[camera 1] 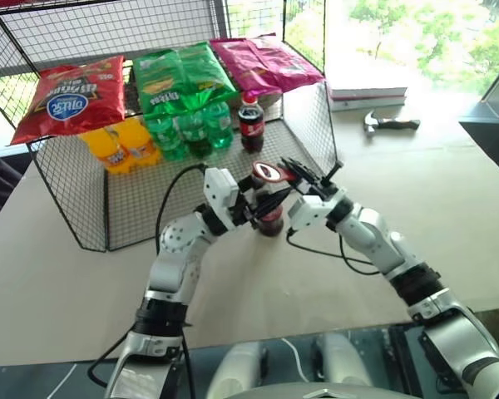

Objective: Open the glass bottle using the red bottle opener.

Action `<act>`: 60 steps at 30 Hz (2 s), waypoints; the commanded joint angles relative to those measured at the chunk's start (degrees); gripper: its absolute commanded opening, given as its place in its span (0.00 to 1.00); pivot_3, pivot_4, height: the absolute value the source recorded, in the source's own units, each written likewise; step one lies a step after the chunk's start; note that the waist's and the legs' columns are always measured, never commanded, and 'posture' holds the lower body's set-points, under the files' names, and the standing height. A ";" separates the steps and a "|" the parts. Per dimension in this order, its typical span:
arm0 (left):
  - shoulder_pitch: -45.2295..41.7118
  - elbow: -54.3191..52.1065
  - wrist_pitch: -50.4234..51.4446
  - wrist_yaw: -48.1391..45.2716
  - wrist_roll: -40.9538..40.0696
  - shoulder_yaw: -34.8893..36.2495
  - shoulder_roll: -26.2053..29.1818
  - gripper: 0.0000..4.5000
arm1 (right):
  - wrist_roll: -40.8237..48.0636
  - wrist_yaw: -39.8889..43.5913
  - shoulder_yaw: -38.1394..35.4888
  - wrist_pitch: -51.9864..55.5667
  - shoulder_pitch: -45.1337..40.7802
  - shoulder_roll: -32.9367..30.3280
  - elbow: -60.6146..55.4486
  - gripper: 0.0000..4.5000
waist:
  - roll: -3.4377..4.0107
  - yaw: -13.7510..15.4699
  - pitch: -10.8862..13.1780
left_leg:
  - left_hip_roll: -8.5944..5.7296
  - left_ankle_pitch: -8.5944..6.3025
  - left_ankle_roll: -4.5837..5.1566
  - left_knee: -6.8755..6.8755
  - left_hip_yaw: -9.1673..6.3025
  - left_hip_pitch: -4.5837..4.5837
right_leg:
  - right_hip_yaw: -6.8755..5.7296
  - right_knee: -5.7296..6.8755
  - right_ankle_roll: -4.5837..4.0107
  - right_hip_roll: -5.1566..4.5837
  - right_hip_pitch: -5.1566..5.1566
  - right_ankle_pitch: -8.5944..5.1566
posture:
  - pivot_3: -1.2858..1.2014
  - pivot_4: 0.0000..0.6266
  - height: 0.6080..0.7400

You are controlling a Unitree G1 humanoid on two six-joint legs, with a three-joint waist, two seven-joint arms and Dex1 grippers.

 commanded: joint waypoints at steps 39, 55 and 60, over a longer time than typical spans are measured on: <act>-1.94 3.64 -0.32 -0.38 1.14 -1.64 -1.67 0.46 | -10.79 -0.18 3.00 -12.85 -17.69 -15.06 8.43 0.00 | 0.00 0.20 0.05 | 0.00 0.00 0.00 -0.10 0.00 -0.08 | 0.00 -0.09 -0.01 -0.01 -0.03 0.00 | 0.52 0.24 1.00; -1.63 4.16 -0.39 -0.54 0.74 -1.86 -1.59 0.46 | -10.17 -2.51 -0.01 -14.76 -22.23 -16.92 4.89 0.00 | 0.00 0.12 0.06 | 0.02 0.03 -0.04 -0.75 0.01 -0.15 | 0.02 -0.63 -0.02 -0.03 -0.16 0.01 | 0.52 0.24 1.00; -1.21 3.79 -0.42 -0.35 0.65 -1.83 -1.49 0.46 | -9.06 -2.58 -1.02 -15.18 -22.16 -16.38 2.05 0.00 | 0.00 0.15 0.06 | 0.02 0.02 -0.04 -0.76 0.01 -0.20 | 0.01 -0.71 -0.01 -0.03 -0.17 0.01 | 0.52 0.24 1.00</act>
